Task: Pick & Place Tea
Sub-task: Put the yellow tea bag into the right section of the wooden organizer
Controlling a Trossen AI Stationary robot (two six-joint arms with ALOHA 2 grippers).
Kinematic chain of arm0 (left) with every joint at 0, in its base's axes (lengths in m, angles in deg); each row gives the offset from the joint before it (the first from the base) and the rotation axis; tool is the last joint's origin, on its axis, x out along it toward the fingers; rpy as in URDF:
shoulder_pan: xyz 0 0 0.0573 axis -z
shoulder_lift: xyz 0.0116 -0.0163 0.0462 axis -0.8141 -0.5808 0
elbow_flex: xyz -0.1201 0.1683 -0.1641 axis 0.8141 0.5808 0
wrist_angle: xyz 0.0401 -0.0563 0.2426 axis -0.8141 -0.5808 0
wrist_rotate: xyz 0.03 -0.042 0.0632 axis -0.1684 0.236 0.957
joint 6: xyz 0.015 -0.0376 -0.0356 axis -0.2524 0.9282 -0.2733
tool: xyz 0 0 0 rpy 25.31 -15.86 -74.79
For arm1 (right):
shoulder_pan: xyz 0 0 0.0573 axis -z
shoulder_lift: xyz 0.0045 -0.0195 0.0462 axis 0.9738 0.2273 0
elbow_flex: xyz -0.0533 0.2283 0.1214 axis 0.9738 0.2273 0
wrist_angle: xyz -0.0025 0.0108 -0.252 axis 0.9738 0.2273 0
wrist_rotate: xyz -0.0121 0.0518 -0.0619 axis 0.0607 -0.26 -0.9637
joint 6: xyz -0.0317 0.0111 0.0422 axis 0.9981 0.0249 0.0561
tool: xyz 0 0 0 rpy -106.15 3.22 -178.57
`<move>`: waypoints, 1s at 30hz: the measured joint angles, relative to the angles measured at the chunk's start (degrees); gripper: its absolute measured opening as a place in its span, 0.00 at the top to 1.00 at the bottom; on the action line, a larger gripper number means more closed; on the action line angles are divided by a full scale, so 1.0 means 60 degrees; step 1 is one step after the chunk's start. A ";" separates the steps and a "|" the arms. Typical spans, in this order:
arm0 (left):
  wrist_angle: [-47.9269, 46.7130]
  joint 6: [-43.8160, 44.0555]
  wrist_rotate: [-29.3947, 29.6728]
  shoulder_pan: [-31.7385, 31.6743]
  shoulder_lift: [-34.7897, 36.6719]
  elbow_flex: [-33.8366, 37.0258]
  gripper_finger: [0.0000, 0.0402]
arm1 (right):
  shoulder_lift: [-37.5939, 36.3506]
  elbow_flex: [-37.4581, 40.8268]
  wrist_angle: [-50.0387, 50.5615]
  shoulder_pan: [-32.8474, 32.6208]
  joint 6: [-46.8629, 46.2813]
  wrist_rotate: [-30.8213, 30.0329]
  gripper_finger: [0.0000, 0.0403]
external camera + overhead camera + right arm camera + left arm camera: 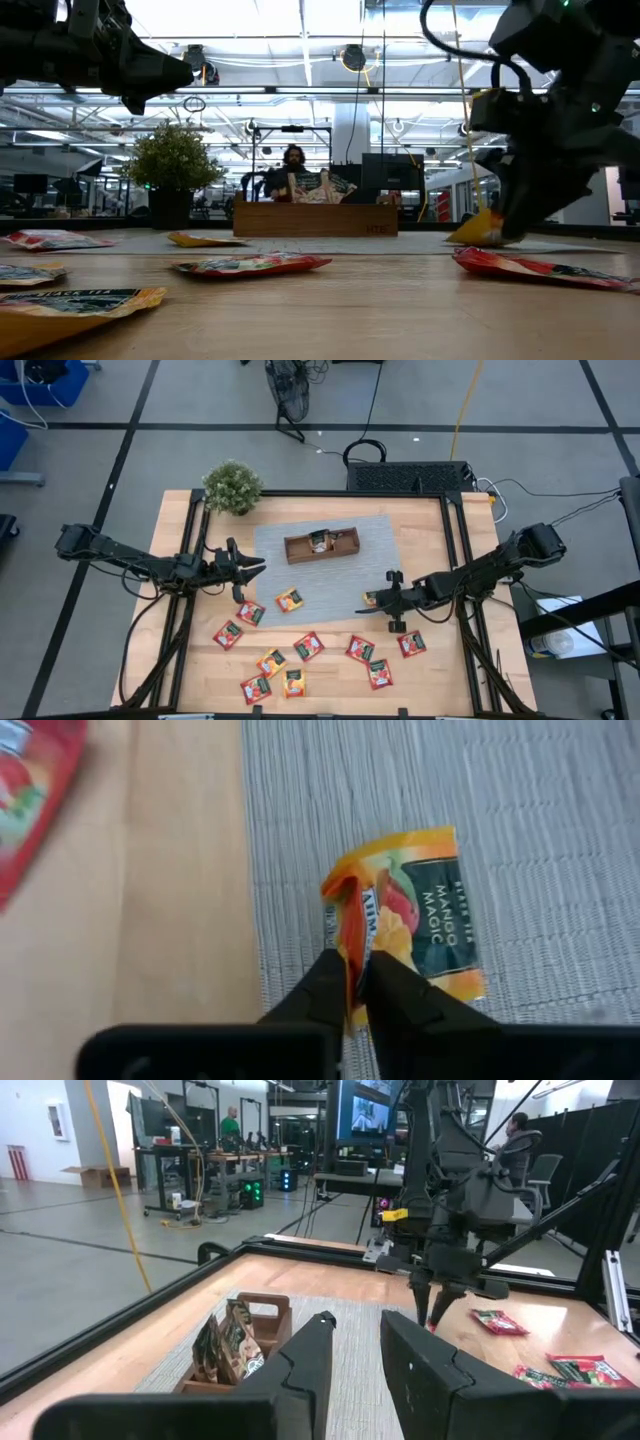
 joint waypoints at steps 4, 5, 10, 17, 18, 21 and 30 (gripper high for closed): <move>-0.0003 -0.0003 0.0000 0.0001 -0.0003 0.0000 0.77 | -0.0251 0.0000 -0.0558 -0.0126 0.0271 -0.0269 0.96; -0.0003 -0.0003 0.0000 0.0003 -0.0001 0.0000 0.77 | -0.0298 0.0000 -0.0743 -0.0186 0.0488 -0.0434 0.95; -0.0003 -0.0003 0.0000 0.0000 -0.0003 0.0000 0.77 | -0.0322 -0.0004 -0.1534 -0.0491 0.1981 -0.1829 0.98; -0.0003 -0.0003 0.0000 0.0001 -0.0003 0.0000 0.77 | 0.0216 -0.0011 -0.3074 -0.0957 0.4970 -0.5444 0.98; -0.0003 -0.0003 0.0000 0.0000 -0.0003 0.0000 0.77 | 0.0371 -0.0018 -0.3408 -0.0940 0.5540 -0.5875 0.98; -0.0003 -0.0003 0.0000 0.0000 -0.0003 0.0000 0.77 | 0.0926 -0.0009 -0.4701 -0.0725 0.7386 -0.6911 0.98; 0.1137 -0.0036 0.0018 0.0000 0.0000 0.0000 0.77 | 0.3365 -0.0011 -0.9985 0.0330 1.2426 -0.9294 0.98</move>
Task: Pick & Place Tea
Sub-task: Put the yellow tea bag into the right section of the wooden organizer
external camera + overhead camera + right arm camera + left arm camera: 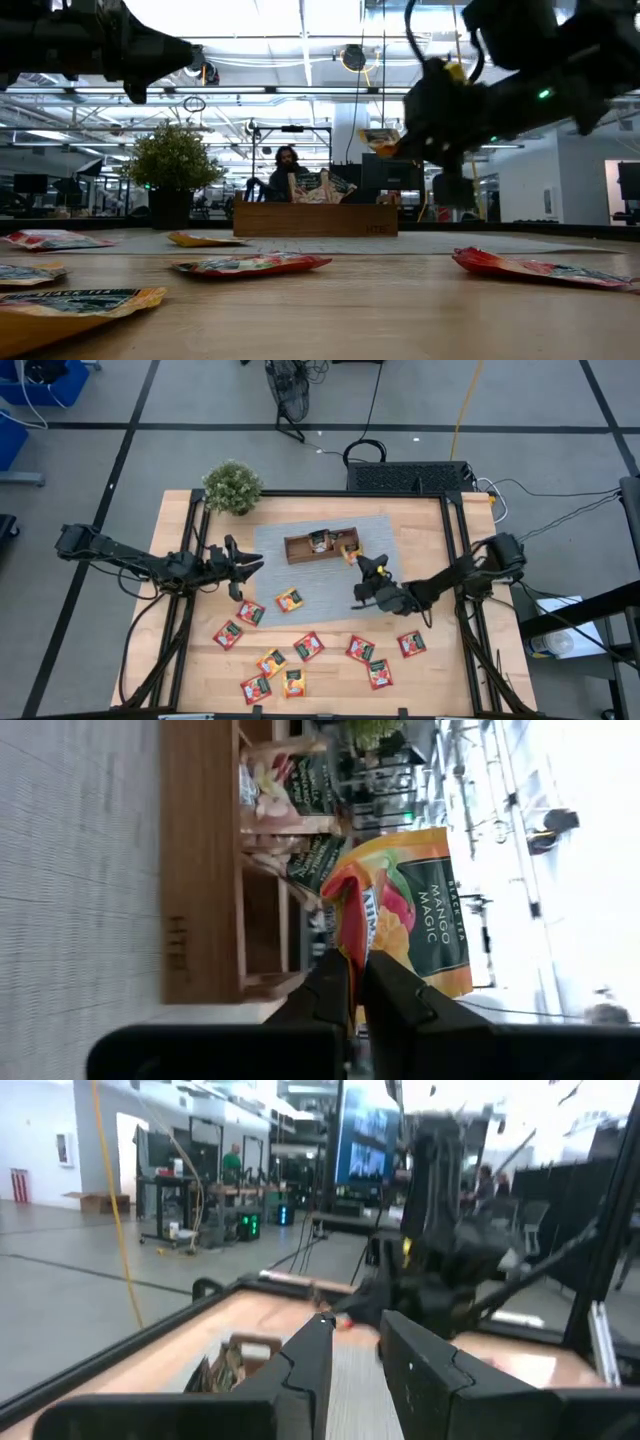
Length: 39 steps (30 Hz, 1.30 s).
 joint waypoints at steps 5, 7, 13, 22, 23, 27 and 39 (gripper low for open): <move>0.0228 0.0047 0.0030 -0.0012 0.0000 0.0000 0.77 | 0.1129 -0.0004 -0.3008 0.0494 0.2024 0.0555 0.98; 0.0140 0.0016 0.0068 -0.0019 -0.0004 0.0000 0.77 | 0.1435 -0.0060 -0.3850 0.0626 0.2656 0.0930 0.98; 0.0310 0.0210 0.0765 -0.0031 -0.0026 0.0000 0.77 | 0.1600 -0.0380 -0.4406 0.0752 0.3346 0.1495 0.98; 0.0696 0.3111 0.0812 -0.1381 -0.1877 -0.0714 0.77 | 0.1600 -0.0546 -0.4412 0.0839 0.2764 0.2165 0.98; 0.0657 0.3222 0.0551 -0.1575 -0.2252 -0.0965 0.77 | 0.1600 -0.0546 -0.4406 0.0839 0.2728 0.2273 0.98; 0.0166 0.3737 -0.1056 -0.2215 -0.3959 -0.2453 0.77 | 0.1600 -0.0546 -0.4410 0.0832 0.2712 0.2289 0.98; -0.2503 0.3290 -0.1836 -0.2660 -0.7280 -0.5968 0.77 | 0.1600 -0.0550 -0.4999 0.0828 0.3160 0.2260 0.98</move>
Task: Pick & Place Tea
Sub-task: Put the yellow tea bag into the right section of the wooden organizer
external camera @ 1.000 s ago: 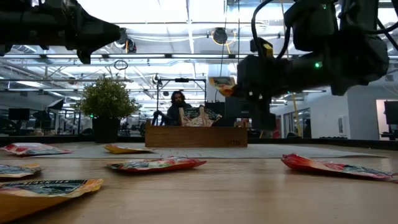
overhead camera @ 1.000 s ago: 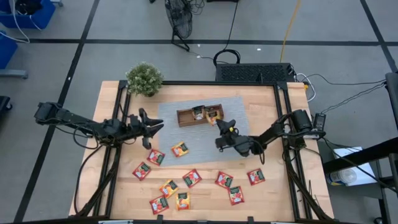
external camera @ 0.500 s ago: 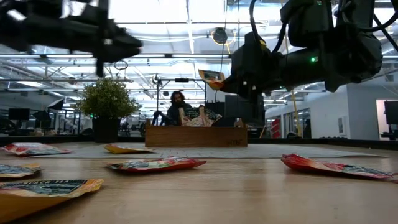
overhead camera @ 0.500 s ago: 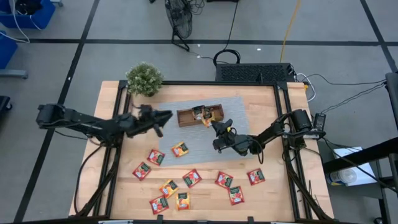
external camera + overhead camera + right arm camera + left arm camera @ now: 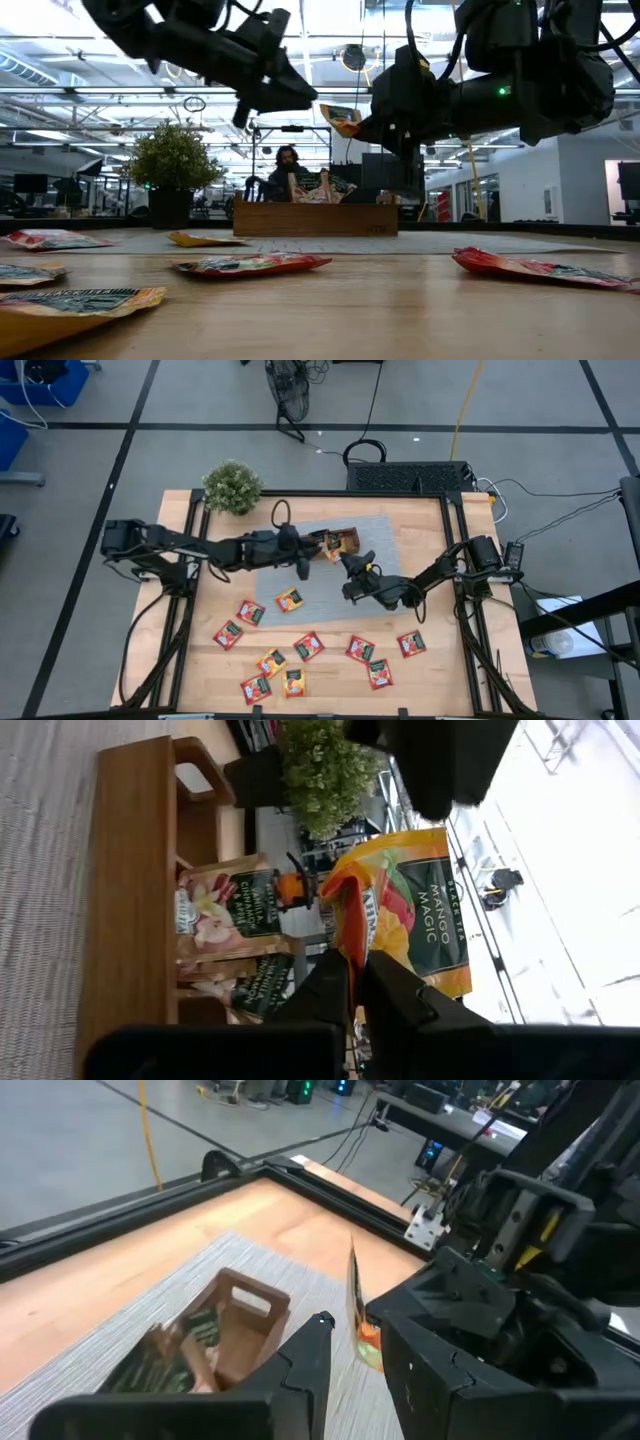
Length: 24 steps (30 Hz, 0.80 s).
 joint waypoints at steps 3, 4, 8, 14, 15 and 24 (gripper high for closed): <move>0.0139 0.0112 0.0010 0.0000 -0.0288 -0.0222 0.77 | -0.0004 0.0000 -0.0442 0.0000 0.0308 0.0010 0.98; 0.0181 0.0194 0.0014 0.0000 -0.0358 -0.0261 0.77 | -0.0004 0.0000 -0.0527 0.0000 0.0388 0.0022 0.98; 0.0319 0.0272 -0.0071 0.0000 -0.0530 -0.0474 0.77 | 0.0000 0.0000 -0.0631 0.0004 0.0476 0.0079 0.98; 0.0288 0.0254 -0.0106 0.0000 -0.0889 -0.0787 0.77 | 0.0000 -0.0004 -0.0633 0.0022 0.0437 0.0497 0.98; 0.0296 0.0244 -0.0139 0.0000 -0.0972 -0.0829 0.77 | 0.0000 -0.0004 -0.0677 0.0022 0.0454 0.0501 0.98; 0.0309 -0.0313 -0.0199 -0.0109 -0.1244 -0.0942 0.80 | 0.0000 -0.0004 -0.0759 0.0025 0.0379 0.0481 0.98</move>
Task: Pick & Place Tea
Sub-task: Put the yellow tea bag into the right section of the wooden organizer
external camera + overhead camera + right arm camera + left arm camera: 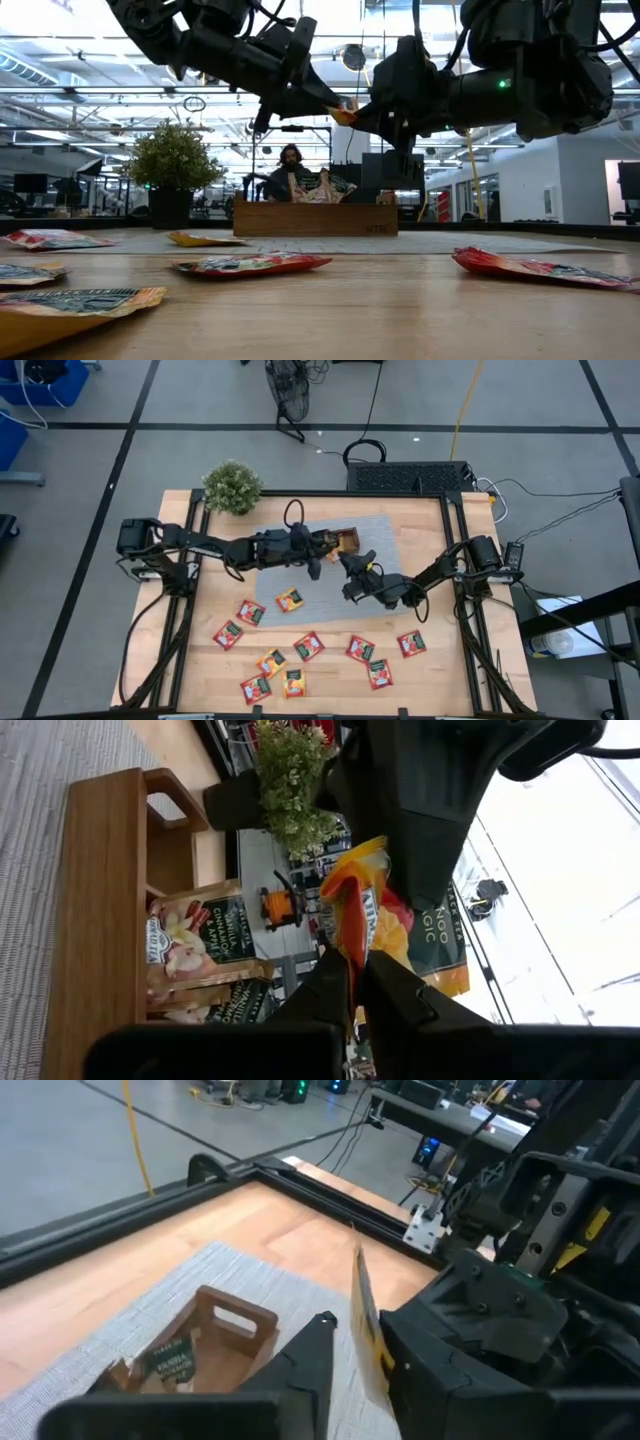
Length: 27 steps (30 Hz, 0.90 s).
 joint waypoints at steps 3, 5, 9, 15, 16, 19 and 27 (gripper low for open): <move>0.0100 -0.0434 -0.0255 -0.0036 0.0000 0.0000 0.93 | 0.0000 0.0000 0.0000 0.0000 -0.0019 0.0006 0.98; 0.0234 -0.0607 -0.0555 -0.0128 0.0000 0.0000 0.97 | 0.0000 0.0000 -0.0001 -0.0007 -0.0189 0.0005 0.98; 0.0577 -0.0936 -0.0692 -0.0246 0.0002 0.0007 0.99 | -0.0015 -0.0004 0.0084 -0.0023 -0.0688 0.0007 0.98; 0.0709 -0.1222 -0.0905 -0.0493 0.0051 0.0011 0.99 | -0.0029 -0.0022 0.0209 -0.0256 -0.1447 -0.0029 0.97; 0.0728 -0.1257 -0.0942 -0.0530 0.0051 0.0011 0.99 | -0.0029 -0.0022 0.0205 -0.0310 -0.1682 -0.0034 0.97; 0.0797 -0.1773 -0.0922 -0.0579 0.0051 0.0012 1.00 | -0.0029 -0.0022 0.0216 -0.0493 -0.2608 -0.0051 0.94; 0.1417 -0.3992 -0.0571 -0.0586 0.0098 -0.0004 1.00 | 0.0002 0.0042 0.0703 -0.0938 -0.4640 0.0102 0.91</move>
